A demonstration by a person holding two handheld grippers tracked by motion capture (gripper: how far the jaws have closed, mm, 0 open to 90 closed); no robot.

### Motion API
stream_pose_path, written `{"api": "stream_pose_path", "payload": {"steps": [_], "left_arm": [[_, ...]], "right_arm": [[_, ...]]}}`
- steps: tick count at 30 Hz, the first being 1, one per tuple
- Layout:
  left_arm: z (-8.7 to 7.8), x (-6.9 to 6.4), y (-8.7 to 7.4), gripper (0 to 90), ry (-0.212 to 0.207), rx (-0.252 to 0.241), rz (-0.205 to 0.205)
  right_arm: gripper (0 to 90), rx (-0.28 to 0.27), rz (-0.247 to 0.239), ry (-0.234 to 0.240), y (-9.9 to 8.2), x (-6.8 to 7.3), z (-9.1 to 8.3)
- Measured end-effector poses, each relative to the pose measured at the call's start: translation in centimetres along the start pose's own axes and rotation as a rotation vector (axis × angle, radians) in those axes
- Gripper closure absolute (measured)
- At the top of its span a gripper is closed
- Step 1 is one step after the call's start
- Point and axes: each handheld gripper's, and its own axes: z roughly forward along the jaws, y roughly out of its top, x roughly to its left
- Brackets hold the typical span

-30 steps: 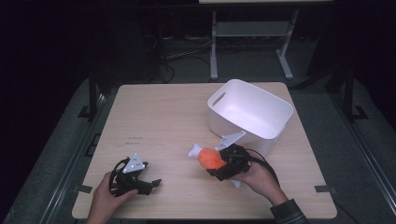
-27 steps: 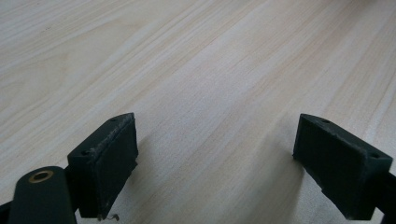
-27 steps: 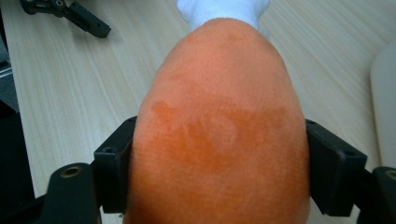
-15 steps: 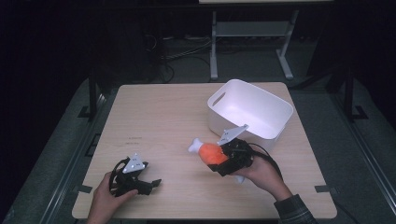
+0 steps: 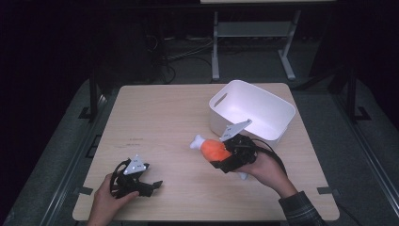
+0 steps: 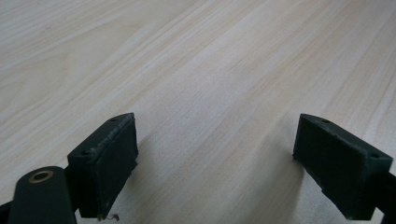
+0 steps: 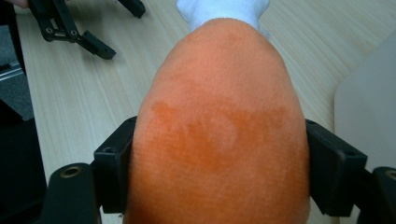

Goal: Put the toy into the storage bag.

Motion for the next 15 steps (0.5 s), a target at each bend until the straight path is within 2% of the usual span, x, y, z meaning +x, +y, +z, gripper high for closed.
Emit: {"api": "stream_pose_path", "payload": {"steps": [15], "left_arm": [[0.0,0.0,0.0,12.8,0.0,0.0,0.002]], "right_arm": [[23.2,-0.005,-0.002,-0.02,0.9,-0.7,-1.4]]}}
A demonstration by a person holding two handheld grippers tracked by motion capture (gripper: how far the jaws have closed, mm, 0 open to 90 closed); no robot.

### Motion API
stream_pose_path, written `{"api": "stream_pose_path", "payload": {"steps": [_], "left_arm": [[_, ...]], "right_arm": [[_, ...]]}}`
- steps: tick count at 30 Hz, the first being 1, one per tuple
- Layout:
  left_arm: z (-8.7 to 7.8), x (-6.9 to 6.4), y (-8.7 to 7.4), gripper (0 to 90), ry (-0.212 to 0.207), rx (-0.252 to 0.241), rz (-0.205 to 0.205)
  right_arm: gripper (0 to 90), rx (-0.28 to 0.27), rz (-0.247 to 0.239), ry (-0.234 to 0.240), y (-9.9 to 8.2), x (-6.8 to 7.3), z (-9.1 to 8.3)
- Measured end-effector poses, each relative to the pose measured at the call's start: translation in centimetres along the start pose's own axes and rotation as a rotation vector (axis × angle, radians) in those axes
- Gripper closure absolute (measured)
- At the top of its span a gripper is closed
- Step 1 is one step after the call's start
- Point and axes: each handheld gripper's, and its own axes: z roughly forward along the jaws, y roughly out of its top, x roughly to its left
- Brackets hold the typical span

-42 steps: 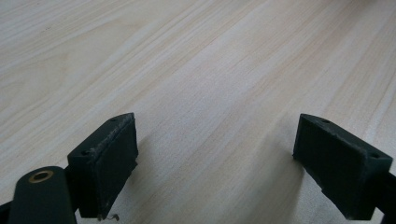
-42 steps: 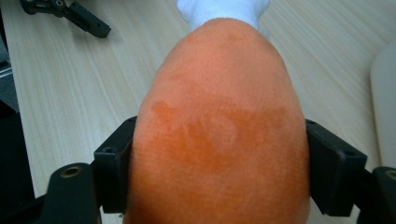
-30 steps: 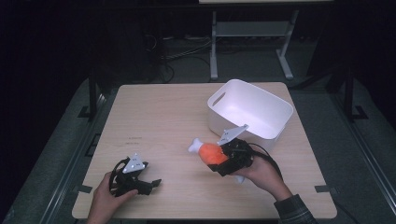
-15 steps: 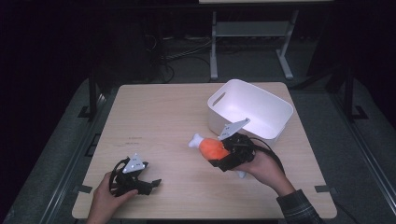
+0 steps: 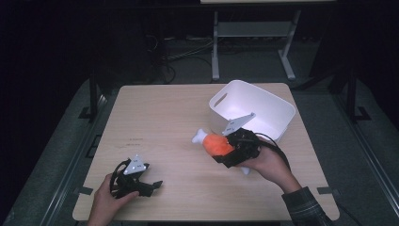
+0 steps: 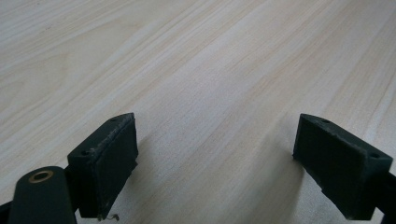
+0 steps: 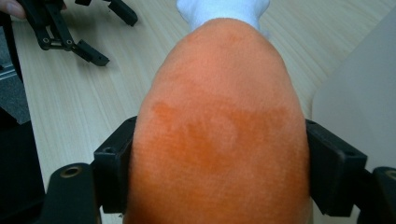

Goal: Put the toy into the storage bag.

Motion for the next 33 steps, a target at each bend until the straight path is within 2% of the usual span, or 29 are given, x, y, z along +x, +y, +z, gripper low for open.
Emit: {"api": "stream_pose_path", "payload": {"steps": [33], "left_arm": [[0.0,0.0,0.0,12.8,0.001,-0.001,0.001]], "right_arm": [[23.2,-0.041,0.001,-0.04,2.2,-2.7,-3.8]]}}
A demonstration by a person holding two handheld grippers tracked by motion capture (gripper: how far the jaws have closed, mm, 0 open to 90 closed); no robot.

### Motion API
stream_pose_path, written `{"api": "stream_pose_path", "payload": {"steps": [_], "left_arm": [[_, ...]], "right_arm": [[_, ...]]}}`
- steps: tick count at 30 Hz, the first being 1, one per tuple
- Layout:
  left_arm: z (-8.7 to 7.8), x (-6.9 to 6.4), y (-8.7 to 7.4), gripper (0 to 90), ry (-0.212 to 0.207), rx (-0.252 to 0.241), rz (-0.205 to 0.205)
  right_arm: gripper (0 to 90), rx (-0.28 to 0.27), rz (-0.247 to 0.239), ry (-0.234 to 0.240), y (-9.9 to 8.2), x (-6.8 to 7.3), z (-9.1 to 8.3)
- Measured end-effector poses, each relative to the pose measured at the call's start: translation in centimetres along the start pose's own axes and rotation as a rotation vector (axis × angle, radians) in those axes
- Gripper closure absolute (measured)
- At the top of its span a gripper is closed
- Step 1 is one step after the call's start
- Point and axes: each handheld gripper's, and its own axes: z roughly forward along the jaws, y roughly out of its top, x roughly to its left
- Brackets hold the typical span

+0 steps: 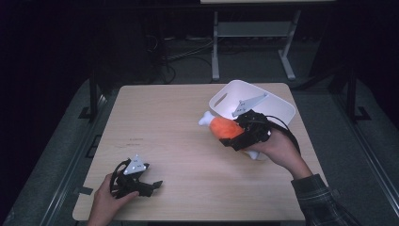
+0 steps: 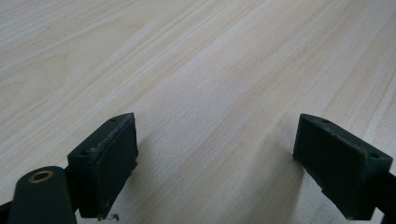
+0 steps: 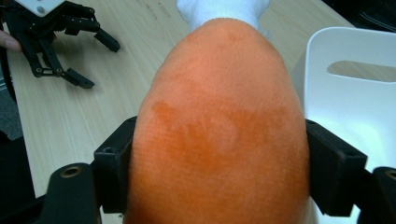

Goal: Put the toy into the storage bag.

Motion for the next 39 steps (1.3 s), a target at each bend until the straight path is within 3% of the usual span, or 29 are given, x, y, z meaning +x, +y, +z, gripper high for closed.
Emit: {"api": "stream_pose_path", "payload": {"steps": [19,27,39], "left_arm": [[0.0,0.0,0.0,12.8,0.0,0.0,0.0],[0.0,0.0,0.0,12.8,0.0,0.0,0.0],[0.0,0.0,0.0,12.9,0.001,0.001,0.002]], "right_arm": [[23.2,-0.015,0.005,-0.036,0.8,-2.3,-1.3],[23.2,-0.027,0.006,-0.048,1.1,-3.9,-1.5],[22.7,-0.005,0.016,-0.068,1.0,-6.4,-1.0]]}}
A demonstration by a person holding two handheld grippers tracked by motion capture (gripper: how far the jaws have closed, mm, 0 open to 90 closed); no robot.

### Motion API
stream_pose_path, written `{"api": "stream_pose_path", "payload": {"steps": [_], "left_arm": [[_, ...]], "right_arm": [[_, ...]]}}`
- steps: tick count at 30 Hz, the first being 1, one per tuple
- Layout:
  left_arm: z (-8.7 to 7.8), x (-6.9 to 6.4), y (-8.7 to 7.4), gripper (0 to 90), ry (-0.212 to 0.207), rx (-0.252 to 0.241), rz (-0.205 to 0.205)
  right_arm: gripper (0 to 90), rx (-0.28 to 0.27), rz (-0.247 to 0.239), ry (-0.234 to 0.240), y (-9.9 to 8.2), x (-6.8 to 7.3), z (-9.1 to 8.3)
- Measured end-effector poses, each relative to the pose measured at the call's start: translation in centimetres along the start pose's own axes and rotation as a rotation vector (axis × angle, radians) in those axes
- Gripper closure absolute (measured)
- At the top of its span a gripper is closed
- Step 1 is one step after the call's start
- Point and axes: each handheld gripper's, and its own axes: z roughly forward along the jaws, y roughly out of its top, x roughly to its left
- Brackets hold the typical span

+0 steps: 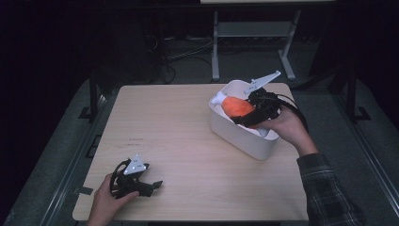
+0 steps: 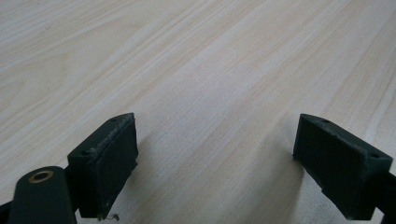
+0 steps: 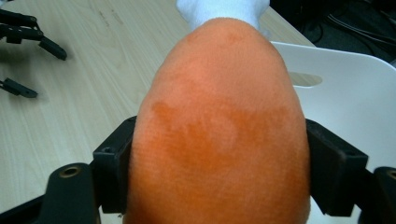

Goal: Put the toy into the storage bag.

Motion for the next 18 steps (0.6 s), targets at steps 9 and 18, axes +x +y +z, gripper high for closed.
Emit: {"api": "stream_pose_path", "payload": {"steps": [9,18], "left_arm": [[0.0,0.0,0.0,12.8,0.001,0.0,0.0],[0.0,0.0,0.0,12.8,0.0,0.0,0.0]], "right_arm": [[21.7,0.024,0.012,-0.013,-0.4,-1.4,0.8],[21.1,0.057,0.016,-0.009,-1.0,-2.3,1.7]]}}
